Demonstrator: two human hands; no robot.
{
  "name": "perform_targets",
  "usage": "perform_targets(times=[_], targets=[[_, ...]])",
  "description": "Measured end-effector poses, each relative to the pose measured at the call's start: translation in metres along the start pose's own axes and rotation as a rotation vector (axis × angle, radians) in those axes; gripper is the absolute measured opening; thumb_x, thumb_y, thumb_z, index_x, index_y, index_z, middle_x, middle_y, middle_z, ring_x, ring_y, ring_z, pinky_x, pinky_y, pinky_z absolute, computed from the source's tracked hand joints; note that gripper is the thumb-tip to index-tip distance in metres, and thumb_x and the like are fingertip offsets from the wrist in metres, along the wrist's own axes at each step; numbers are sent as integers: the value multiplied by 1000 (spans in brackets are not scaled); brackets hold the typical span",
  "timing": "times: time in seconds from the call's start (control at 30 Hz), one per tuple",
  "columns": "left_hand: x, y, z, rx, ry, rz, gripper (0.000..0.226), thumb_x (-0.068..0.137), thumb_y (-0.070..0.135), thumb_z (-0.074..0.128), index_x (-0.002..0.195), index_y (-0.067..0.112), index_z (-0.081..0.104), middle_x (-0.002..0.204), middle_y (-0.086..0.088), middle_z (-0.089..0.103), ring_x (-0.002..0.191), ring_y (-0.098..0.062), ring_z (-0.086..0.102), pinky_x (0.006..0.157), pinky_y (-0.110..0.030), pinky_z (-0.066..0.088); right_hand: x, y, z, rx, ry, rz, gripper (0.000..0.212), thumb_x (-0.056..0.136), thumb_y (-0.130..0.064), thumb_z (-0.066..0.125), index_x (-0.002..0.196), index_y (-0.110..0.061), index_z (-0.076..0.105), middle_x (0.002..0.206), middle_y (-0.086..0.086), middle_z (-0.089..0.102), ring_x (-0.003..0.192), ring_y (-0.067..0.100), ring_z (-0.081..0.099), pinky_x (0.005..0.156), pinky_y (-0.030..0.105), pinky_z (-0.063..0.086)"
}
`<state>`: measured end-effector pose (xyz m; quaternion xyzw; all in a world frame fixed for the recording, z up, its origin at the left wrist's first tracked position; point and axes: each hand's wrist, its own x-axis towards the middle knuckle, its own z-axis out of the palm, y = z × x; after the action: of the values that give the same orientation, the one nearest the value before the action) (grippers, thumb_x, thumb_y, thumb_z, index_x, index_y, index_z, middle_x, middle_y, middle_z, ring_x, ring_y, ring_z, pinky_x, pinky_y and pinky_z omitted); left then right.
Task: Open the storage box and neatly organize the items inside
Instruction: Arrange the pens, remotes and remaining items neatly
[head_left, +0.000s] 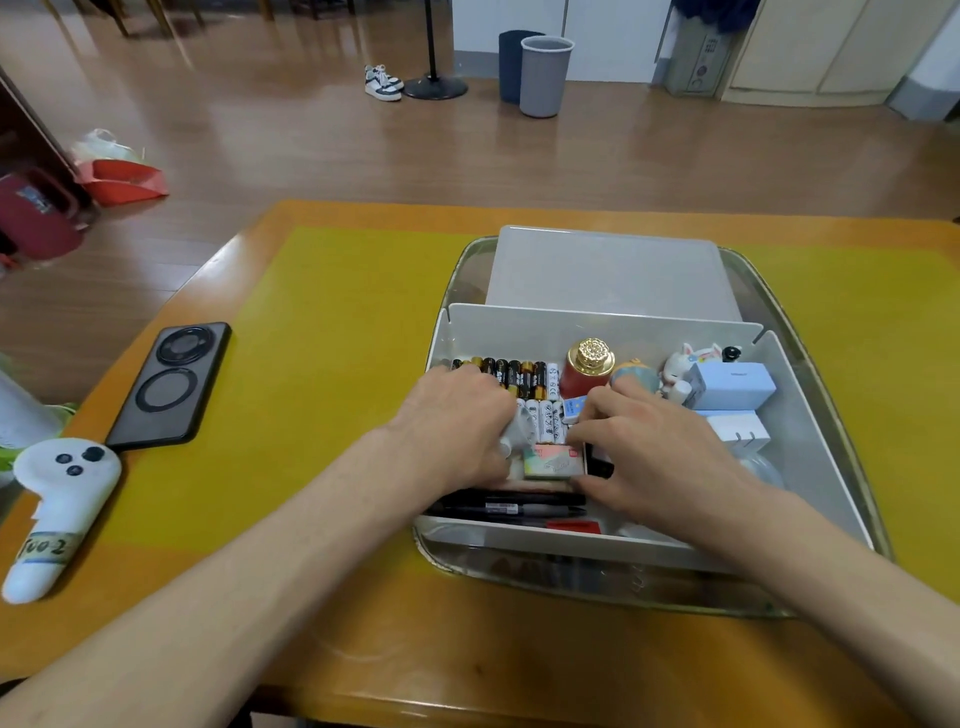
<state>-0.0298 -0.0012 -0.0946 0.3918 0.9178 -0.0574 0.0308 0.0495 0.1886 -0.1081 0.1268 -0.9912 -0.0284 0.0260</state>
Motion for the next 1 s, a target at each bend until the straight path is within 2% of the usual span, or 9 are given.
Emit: perform_targets(times=[0.13, 0.33, 0.47, 0.63, 0.7, 0.8, 0.9, 1.0], targets=[[-5, -6, 2, 49, -21, 61, 44, 78, 55, 68, 106, 22, 61, 103, 2, 55, 97, -18, 49, 81, -34, 43, 0, 0, 0, 28, -3, -1, 28, 78, -52, 68, 97, -32, 73, 95, -12, 58, 95, 13, 47, 60, 24, 28], [-10, -17, -4, 50, -105, 108, 35, 77, 53, 70, 97, 27, 59, 98, 6, 63, 96, -21, 59, 70, -34, 40, 0, 0, 0, 66, 10, -5, 24, 80, -49, 70, 97, -32, 72, 96, -12, 57, 94, 13, 46, 55, 18, 16], [-12, -17, -3, 89, -73, 126, 40, 76, 60, 70, 100, 28, 65, 101, 6, 66, 101, -20, 58, 82, -34, 41, 0, 0, 1, 85, 9, 1, 24, 82, -49, 68, 99, -32, 72, 99, -12, 56, 95, 12, 44, 56, 21, 20], [-14, -16, 2, 172, -16, 114, 51, 74, 69, 67, 105, 28, 64, 107, 5, 66, 106, -20, 55, 92, -35, 39, 2, 0, 3, 112, 10, 7, 24, 85, -49, 68, 103, -34, 72, 99, -13, 56, 95, 11, 42, 54, 15, 14], [-14, -16, 3, 188, -14, 111, 55, 72, 71, 68, 106, 28, 62, 107, 5, 66, 107, -20, 55, 94, -35, 39, 2, 1, 3, 114, 7, 2, 24, 85, -49, 67, 104, -35, 73, 100, -13, 56, 96, 11, 42, 54, 16, 18], [-14, -18, 2, 180, -15, 126, 54, 71, 71, 68, 105, 28, 62, 105, 7, 65, 104, -19, 57, 93, -35, 39, 4, 7, -2, 152, 35, 19, 22, 87, -49, 65, 102, -36, 73, 99, -14, 56, 101, 11, 45, 61, 27, 40], [-16, -22, 3, 149, -19, 156, 47, 73, 63, 71, 105, 30, 61, 104, 10, 64, 102, -17, 56, 93, -34, 38, 6, 19, -10, 202, 150, 109, 17, 89, -37, 66, 104, -35, 73, 102, -14, 61, 105, 14, 52, 62, 32, 40], [-18, -25, 2, 133, -19, 184, 40, 75, 56, 72, 104, 31, 61, 103, 11, 63, 103, -15, 55, 95, -34, 38, 10, 25, -7, 114, 127, 123, 25, 91, -28, 61, 114, -33, 69, 110, -12, 63, 109, 18, 54, 64, 34, 44]])
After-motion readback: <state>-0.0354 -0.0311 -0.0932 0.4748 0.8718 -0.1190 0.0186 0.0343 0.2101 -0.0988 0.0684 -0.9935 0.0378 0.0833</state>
